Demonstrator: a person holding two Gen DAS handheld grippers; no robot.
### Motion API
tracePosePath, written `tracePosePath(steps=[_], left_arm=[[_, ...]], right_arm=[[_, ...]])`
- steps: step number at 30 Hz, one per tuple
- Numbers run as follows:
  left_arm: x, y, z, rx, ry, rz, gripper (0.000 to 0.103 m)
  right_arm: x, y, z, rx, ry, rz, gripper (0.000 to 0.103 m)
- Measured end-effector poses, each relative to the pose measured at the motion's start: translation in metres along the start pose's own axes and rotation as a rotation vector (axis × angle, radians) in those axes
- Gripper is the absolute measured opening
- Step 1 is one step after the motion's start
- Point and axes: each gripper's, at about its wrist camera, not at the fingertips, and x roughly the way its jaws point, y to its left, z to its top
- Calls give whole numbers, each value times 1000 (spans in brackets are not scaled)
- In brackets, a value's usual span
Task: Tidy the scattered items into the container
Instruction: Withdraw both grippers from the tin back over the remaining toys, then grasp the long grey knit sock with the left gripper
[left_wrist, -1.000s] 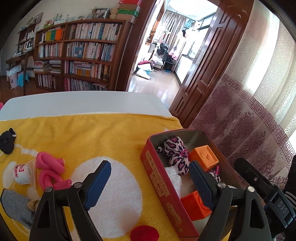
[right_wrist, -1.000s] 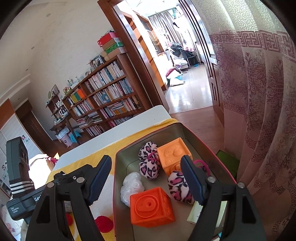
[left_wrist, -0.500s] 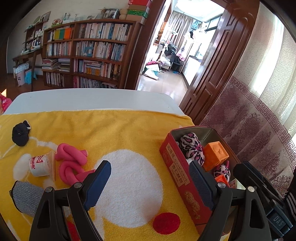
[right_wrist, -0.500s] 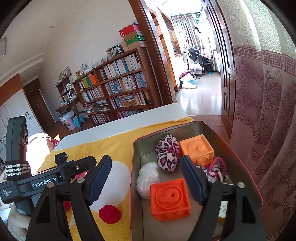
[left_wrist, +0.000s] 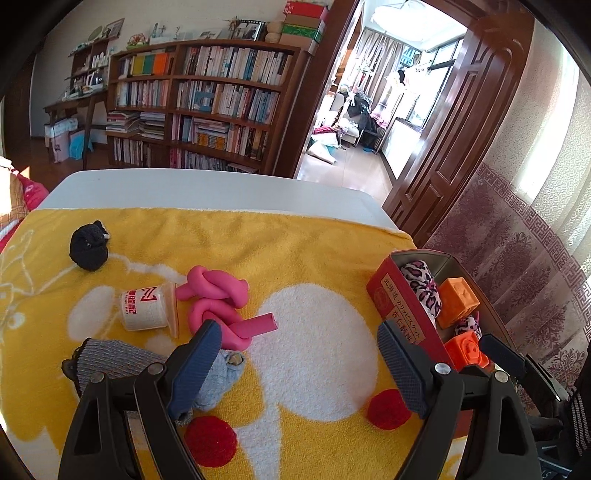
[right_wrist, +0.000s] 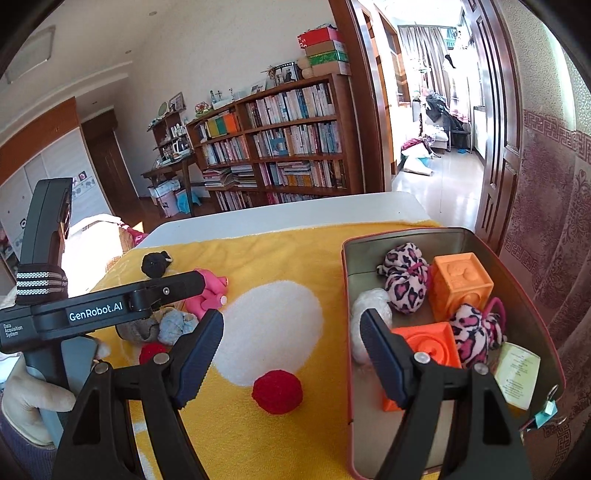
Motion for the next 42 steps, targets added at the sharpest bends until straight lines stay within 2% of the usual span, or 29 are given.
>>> tracePosePath(steps=[10, 16, 24, 27, 33, 36, 42], left_arm=[[-18, 59, -18, -58, -3, 85, 88], [-20, 91, -26, -110, 11, 122, 88], [-18, 93, -34, -47, 24, 120, 89], [-17, 93, -36, -33, 17, 103, 99], [-12, 92, -40, 47, 34, 153, 99], [-8, 102, -43, 34, 55, 169, 99], [-2, 114, -43, 0, 69, 140, 102]], right_arm=[[13, 39, -35, -72, 117, 51, 80], [20, 44, -44, -52, 164, 62, 80], [27, 56, -46, -39, 190, 63, 80], [30, 62, -47, -43, 198, 68, 80], [31, 67, -46, -50, 205, 69, 80], [32, 65, -43, -43, 209, 67, 80], [40, 66, -36, -18, 229, 81, 80]])
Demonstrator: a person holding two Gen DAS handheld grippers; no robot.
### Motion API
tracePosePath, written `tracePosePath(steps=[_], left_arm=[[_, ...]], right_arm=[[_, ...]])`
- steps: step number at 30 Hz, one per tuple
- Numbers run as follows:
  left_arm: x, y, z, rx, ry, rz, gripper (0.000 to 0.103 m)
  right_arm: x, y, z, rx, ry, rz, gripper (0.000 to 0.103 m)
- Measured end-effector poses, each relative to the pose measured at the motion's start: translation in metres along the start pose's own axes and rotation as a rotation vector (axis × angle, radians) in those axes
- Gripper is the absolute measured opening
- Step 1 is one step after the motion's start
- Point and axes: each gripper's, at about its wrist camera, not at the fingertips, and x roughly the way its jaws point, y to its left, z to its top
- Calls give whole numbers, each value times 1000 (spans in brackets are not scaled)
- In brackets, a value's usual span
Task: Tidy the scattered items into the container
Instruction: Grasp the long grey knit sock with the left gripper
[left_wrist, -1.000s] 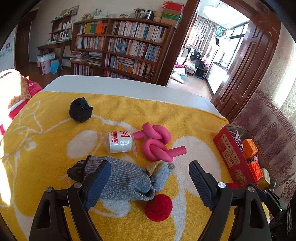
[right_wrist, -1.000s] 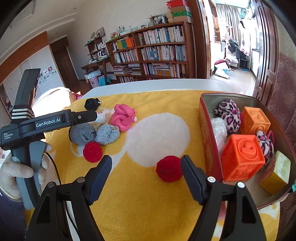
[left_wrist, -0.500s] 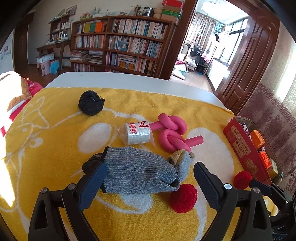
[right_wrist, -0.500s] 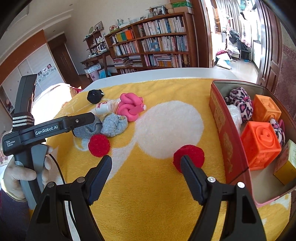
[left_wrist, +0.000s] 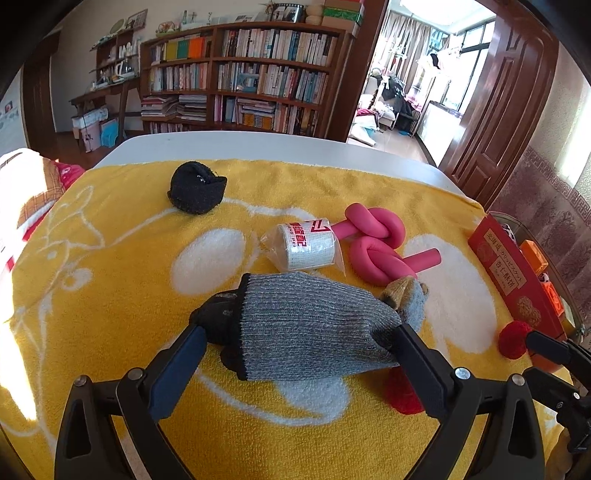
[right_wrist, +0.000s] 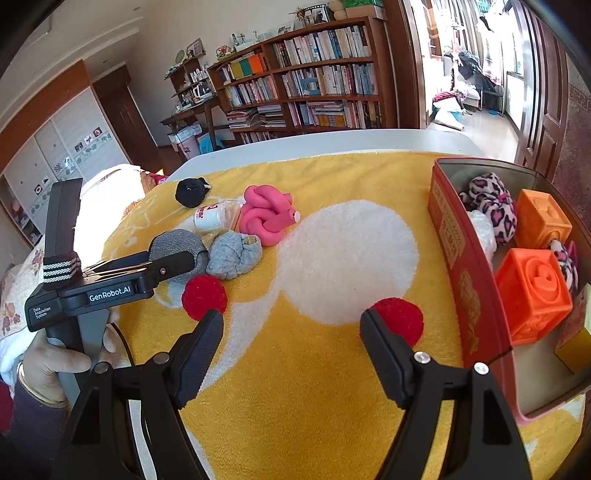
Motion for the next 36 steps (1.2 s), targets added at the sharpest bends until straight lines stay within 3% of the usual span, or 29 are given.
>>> tracePosePath(steps=[12, 19, 33, 36], left_arm=[[9, 0, 3, -6, -16, -32, 101], [-4, 8, 1, -28, -50, -52, 77], [-6, 7, -1, -23, -51, -64, 76], [-12, 8, -1, -19, -69, -71, 68]], right_arm=[[10, 10, 21, 41, 19, 18, 80], [20, 16, 28, 33, 34, 11, 80], [39, 21, 34, 46, 63, 8, 80], [43, 23, 37, 47, 64, 11, 80]])
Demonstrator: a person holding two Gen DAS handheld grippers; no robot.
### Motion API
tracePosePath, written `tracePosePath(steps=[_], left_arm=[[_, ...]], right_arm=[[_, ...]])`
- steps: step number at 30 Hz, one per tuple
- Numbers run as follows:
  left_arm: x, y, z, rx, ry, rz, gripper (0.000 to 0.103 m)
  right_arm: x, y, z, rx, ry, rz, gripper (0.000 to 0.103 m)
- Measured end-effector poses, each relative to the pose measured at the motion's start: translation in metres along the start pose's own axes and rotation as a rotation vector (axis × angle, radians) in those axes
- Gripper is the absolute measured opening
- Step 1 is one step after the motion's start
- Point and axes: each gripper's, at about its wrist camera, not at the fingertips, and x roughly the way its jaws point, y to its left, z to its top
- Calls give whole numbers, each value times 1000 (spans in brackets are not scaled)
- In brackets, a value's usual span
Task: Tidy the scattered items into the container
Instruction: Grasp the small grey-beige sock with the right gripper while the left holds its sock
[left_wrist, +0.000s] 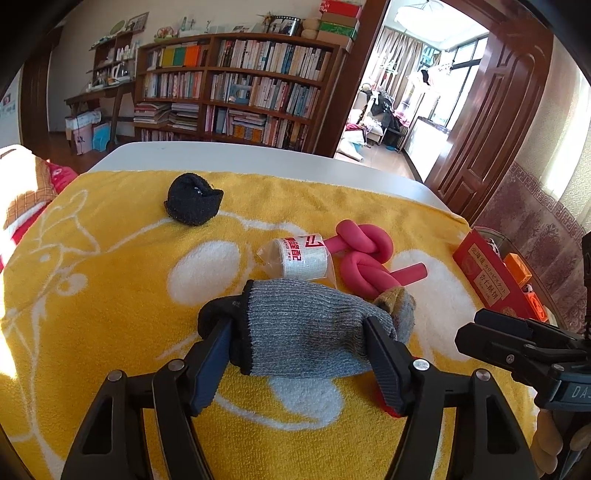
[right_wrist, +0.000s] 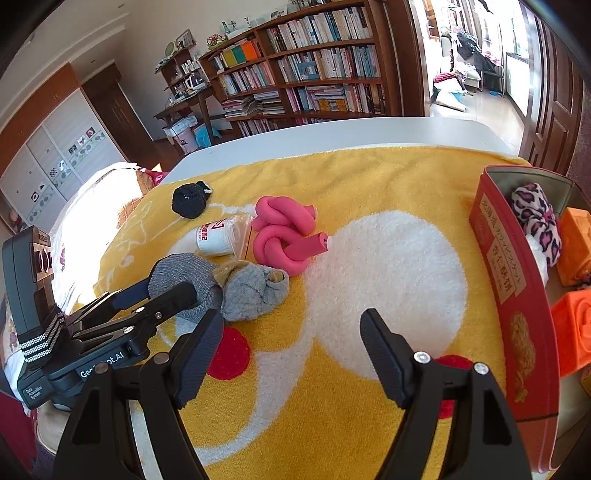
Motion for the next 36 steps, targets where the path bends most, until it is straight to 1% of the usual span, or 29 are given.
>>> tracePosePath(steps=[2, 4, 9, 15, 17, 19, 21, 22, 23, 25, 26, 28, 30, 32, 33, 34, 36], left_arm=[[-6, 0, 2, 2, -22, -1, 64], [-13, 1, 4, 2, -41, -9, 55], [-13, 6, 5, -17, -33, -23, 55], [-17, 14, 6, -51, -37, -35, 55], [-17, 17, 6, -66, -30, -43, 55], [-17, 17, 6, -70, -27, -49, 56], [-17, 17, 5, -68, -23, -50, 56], [-16, 17, 5, -67, -20, -51, 56], [-15, 17, 5, -67, -15, -51, 57], [-12, 18, 4, -75, -4, -53, 64], [-11, 18, 4, -82, 3, -58, 65], [-10, 20, 4, -101, 9, -63, 75], [-9, 20, 4, -117, 13, -72, 81], [-8, 20, 4, -126, 20, -75, 84], [-6, 19, 4, -127, 23, -73, 88], [-5, 17, 4, -127, 25, -70, 90], [-1, 12, 3, -115, 26, -47, 90]], right_arm=[[2, 2, 1, -4, 3, 4, 80], [5, 3, 2, -6, 6, 6, 80], [14, 7, 7, -1, 23, 17, 80], [29, 17, 14, -17, 43, 1, 80], [36, 21, 15, -32, 61, -10, 73], [45, 23, 15, -39, 84, -17, 69], [51, 26, 15, -40, 91, 6, 65], [52, 27, 15, -43, 90, 14, 60], [52, 29, 15, -46, 87, 21, 53], [50, 32, 14, -60, 77, 8, 52], [49, 33, 13, -69, 72, 1, 51], [45, 32, 11, -77, 59, -20, 50], [38, 26, 10, -61, 39, -39, 50], [30, 17, 9, -36, 18, -54, 50], [26, 12, 9, -26, 6, -65, 50], [22, 8, 8, -19, -4, -75, 50], [16, 0, 6, -6, -14, -81, 50]])
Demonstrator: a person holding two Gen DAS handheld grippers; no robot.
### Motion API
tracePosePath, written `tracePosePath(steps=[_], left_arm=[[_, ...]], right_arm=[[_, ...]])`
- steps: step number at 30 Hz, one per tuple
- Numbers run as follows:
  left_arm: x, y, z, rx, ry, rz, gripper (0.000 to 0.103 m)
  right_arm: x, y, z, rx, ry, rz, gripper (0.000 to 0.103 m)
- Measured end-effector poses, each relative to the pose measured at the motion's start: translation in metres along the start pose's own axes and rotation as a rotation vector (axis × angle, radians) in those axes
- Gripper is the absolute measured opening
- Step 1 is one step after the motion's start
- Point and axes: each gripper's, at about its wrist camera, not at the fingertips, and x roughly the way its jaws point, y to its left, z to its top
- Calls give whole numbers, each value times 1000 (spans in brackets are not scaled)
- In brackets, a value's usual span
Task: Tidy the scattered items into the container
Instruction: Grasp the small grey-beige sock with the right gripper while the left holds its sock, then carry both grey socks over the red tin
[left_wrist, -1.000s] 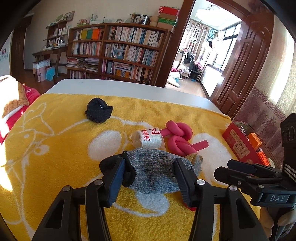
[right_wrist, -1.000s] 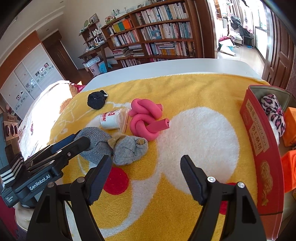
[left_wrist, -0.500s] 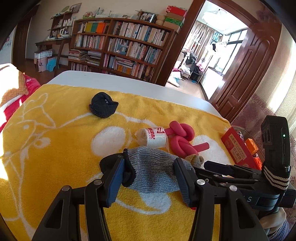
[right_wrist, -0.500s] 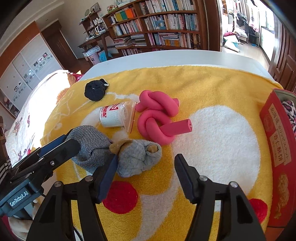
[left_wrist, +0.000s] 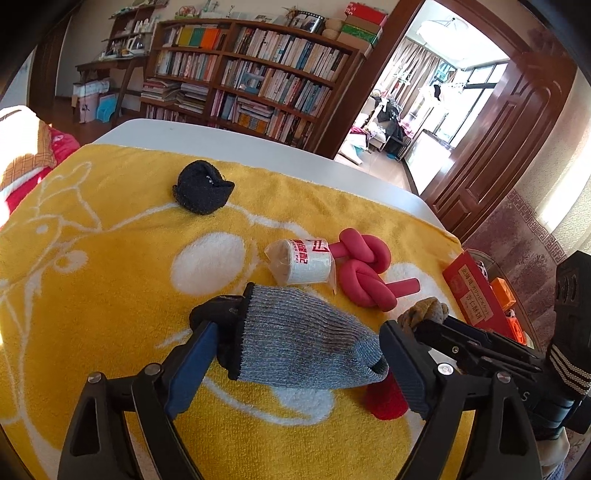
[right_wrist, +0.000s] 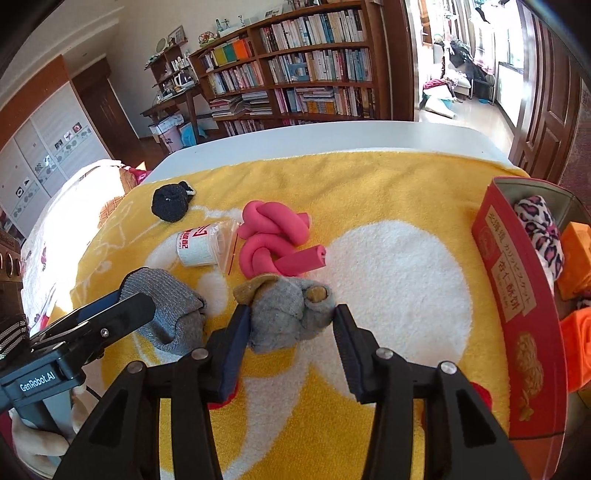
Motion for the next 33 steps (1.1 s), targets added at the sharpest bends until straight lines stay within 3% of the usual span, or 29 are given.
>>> tracePosePath(steps=[3, 9, 15, 23, 25, 29, 32, 33], left_arm=[[7, -8, 0, 38, -3, 28, 102], [23, -28, -4, 175, -2, 130, 102], [27, -26, -3, 178, 14, 125, 102], [17, -35, -4, 223, -28, 154, 87], [13, -39, -4, 239, -50, 168, 78], [6, -39, -2, 229, -68, 165, 75], [4, -36, -1, 217, -72, 156, 65], [3, -36, 0, 213, -72, 148, 56]], right_arm=[[-5, -9, -4, 21, -3, 6, 50], [-2, -15, -11, 39, 4, 26, 50], [-5, -21, -10, 62, -9, 38, 50], [-12, -18, -12, 54, -34, 31, 50], [-15, -19, -11, 56, -44, 31, 50], [-21, -22, -10, 69, -61, 33, 50], [-22, -24, -9, 78, -68, 33, 50], [-23, -25, -9, 80, -69, 33, 50]])
